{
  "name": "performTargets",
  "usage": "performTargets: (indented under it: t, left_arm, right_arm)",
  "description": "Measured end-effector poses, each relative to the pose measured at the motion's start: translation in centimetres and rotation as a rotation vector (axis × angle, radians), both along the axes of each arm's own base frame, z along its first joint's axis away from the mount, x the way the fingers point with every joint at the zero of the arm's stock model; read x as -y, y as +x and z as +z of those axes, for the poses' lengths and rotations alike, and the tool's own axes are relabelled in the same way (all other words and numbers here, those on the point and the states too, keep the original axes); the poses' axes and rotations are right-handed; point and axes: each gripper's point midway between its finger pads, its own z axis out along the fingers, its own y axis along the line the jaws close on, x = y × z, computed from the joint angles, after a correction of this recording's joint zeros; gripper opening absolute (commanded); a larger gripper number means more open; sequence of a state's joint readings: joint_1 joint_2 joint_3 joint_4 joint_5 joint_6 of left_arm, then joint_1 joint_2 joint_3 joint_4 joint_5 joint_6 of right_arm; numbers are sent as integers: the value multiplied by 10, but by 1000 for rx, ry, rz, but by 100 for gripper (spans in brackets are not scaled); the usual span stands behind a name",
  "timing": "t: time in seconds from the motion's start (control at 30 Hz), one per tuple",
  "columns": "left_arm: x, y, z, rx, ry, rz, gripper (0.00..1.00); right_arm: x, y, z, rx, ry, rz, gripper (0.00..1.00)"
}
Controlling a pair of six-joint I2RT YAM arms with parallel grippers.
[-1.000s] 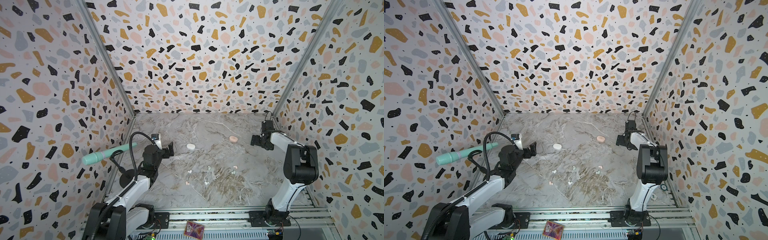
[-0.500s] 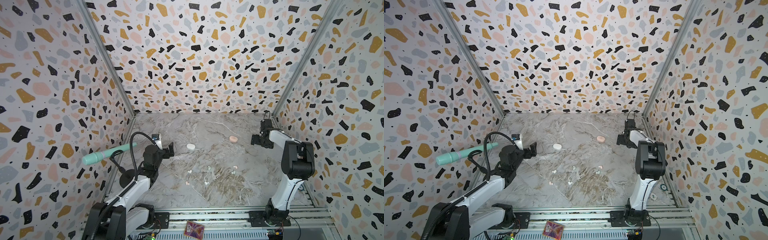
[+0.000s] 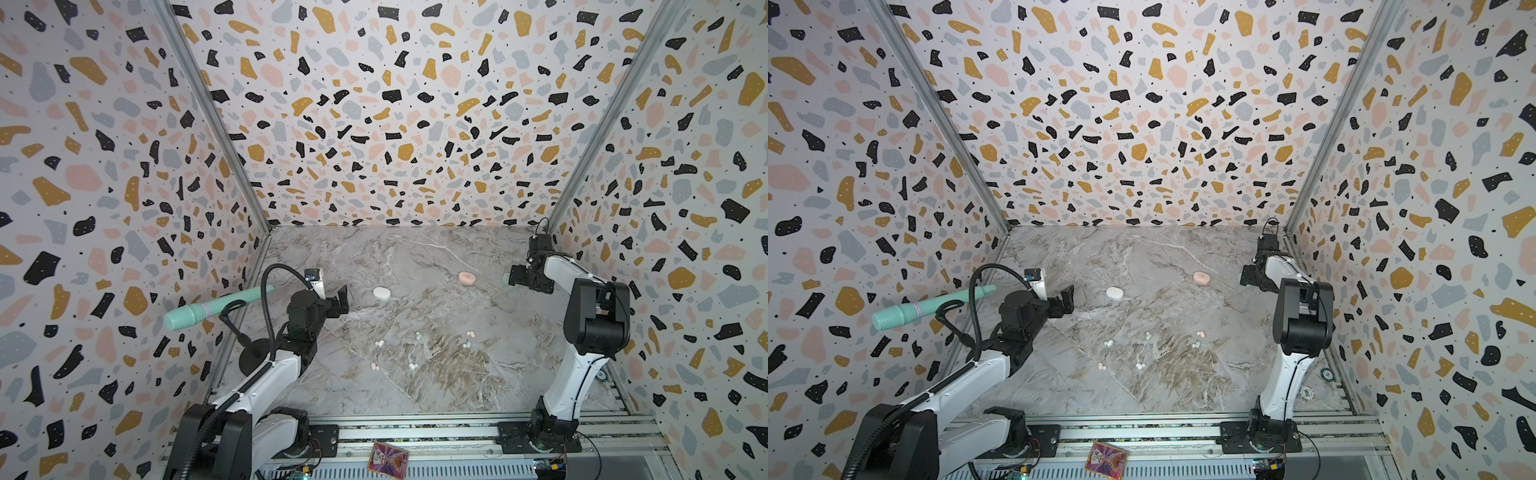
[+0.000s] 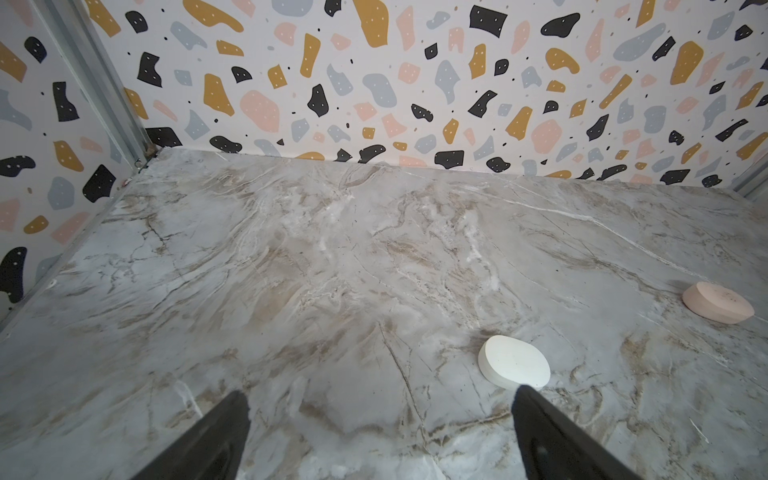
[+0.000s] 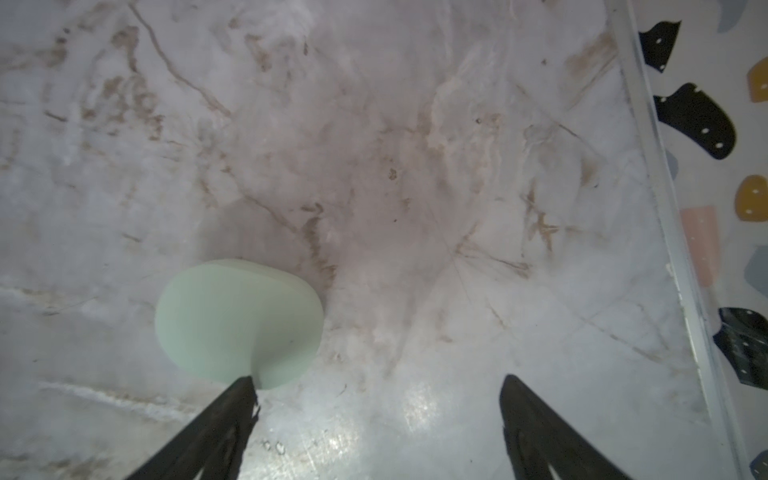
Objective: Insert the wireless bluetooth earbuds into the charging case
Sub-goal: 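Close the right gripper on the mint-green case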
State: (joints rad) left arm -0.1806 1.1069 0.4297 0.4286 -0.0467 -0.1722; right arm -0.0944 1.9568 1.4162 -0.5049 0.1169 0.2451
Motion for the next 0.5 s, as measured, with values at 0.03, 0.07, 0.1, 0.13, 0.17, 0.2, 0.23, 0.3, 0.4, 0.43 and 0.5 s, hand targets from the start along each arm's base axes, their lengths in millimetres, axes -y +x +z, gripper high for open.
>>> performTargets:
  t: [0.03, 0.07, 0.1, 0.13, 0.17, 0.2, 0.23, 0.3, 0.4, 0.43, 0.5]
  left_arm:
    - [0, 0, 0, 0, 0, 0, 100]
    - [0, 0, 0, -1, 0, 0, 100]
    - [0, 0, 0, -1, 0, 0, 100]
    - [0, 0, 0, -1, 1, 0, 100]
    - [1, 0, 0, -1, 1, -1, 100]
    - [1, 0, 0, -2, 1, -1, 100]
    - [1, 0, -1, -2, 1, -2, 100]
    - [2, 0, -2, -6, 2, -4, 100]
    - [3, 0, -4, -11, 3, -7, 100]
    - [4, 0, -4, -11, 4, -9, 100]
    - [4, 0, -4, -11, 4, -10, 100]
  right_arm:
    - [-2, 2, 1, 6, 14, 5, 93]
    - [-6, 4, 3, 13, 33, 8, 93]
    - [-9, 5, 5, 19, 51, 10, 93]
    - [-11, 6, 6, 24, 68, 12, 92]
    - [-14, 7, 7, 28, 88, 14, 91]
    - [-17, 9, 8, 33, 107, 14, 89]
    - [-20, 10, 10, 39, 123, 12, 88]
    - [-25, 13, 13, 51, 154, 7, 86]
    - [-30, 20, 18, 67, 183, -3, 85]
    - [-31, 22, 18, 71, 190, -9, 84]
    - [-33, 27, 16, 71, 201, -20, 83]
